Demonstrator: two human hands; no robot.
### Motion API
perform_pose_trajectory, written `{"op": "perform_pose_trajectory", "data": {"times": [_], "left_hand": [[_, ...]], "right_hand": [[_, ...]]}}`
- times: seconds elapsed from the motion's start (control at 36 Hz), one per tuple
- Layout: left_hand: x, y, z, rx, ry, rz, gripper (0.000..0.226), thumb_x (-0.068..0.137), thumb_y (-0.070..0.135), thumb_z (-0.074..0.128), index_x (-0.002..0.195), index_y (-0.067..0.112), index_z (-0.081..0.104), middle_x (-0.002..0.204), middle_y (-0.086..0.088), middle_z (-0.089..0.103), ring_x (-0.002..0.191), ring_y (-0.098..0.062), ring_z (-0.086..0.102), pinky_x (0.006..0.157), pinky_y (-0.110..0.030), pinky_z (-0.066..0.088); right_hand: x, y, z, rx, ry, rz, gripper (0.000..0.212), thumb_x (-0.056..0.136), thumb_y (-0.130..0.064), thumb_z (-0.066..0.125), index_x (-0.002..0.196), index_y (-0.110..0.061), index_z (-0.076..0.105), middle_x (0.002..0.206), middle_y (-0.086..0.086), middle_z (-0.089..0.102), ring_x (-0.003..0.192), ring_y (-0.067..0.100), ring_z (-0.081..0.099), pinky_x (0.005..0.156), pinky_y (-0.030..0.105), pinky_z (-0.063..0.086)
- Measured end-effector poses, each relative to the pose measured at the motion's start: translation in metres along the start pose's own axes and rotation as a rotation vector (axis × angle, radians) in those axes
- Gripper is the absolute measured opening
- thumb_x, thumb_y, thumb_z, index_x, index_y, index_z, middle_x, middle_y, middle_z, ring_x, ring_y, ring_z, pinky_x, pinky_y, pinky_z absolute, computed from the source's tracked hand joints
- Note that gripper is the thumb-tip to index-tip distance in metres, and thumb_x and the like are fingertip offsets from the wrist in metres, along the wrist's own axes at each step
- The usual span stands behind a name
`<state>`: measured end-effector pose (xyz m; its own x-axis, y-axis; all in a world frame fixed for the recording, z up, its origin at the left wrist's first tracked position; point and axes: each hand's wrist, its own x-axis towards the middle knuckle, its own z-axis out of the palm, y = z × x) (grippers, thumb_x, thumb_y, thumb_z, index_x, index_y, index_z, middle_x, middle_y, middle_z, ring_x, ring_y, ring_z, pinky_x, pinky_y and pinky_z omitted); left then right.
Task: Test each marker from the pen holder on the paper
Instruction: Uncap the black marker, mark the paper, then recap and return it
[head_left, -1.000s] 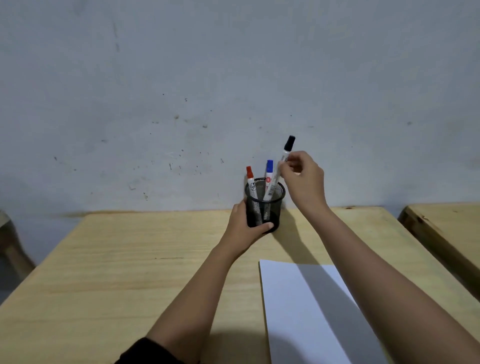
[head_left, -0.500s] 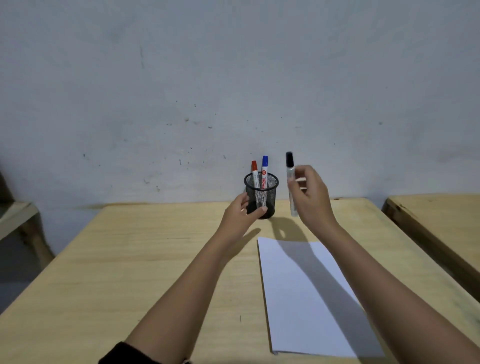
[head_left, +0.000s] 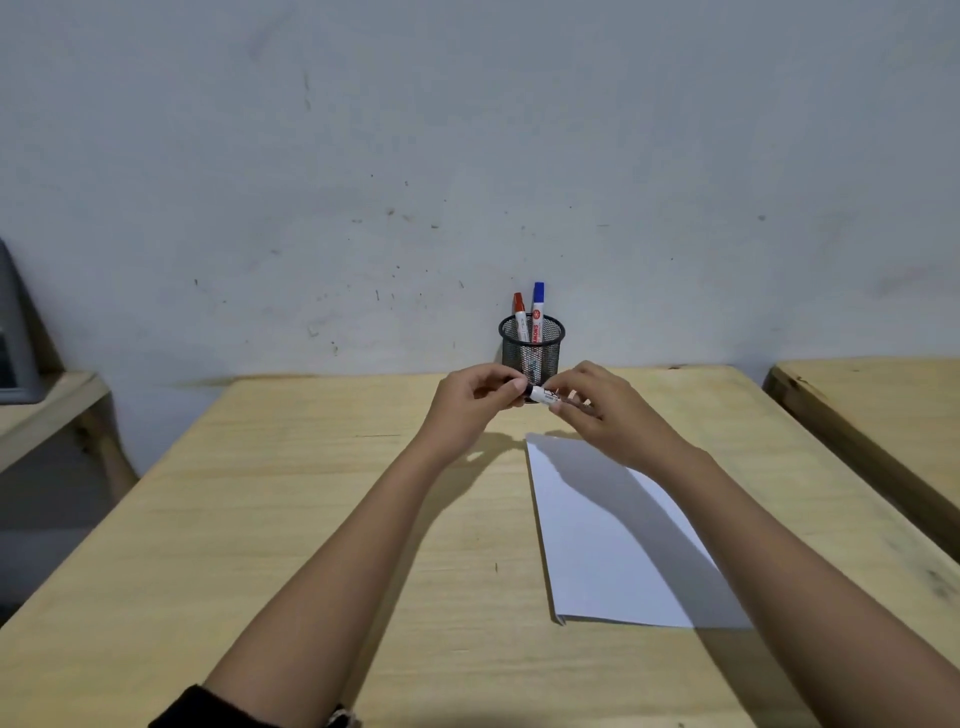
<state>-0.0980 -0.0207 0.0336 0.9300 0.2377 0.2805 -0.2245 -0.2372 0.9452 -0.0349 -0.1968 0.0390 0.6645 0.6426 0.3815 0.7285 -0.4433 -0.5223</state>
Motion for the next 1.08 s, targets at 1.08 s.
{"op": "perform_pose_trajectory", "data": {"times": [1.08], "left_hand": [[-0.006,-0.012,-0.025,-0.167,0.241,-0.347,0.029,0.09,0.024,0.061,0.07,0.004,0.066,0.056,-0.001,0.066,0.048,-0.004,0.061,0.058,-0.014,0.053]], "right_hand": [[0.002,-0.011,-0.001,1.225,0.327,0.304,0.013,0.081,0.004,0.062,0.086,-0.008,0.064,0.091,0.007,0.067,0.088,0.016,0.066,0.085,0.021,0.055]]}}
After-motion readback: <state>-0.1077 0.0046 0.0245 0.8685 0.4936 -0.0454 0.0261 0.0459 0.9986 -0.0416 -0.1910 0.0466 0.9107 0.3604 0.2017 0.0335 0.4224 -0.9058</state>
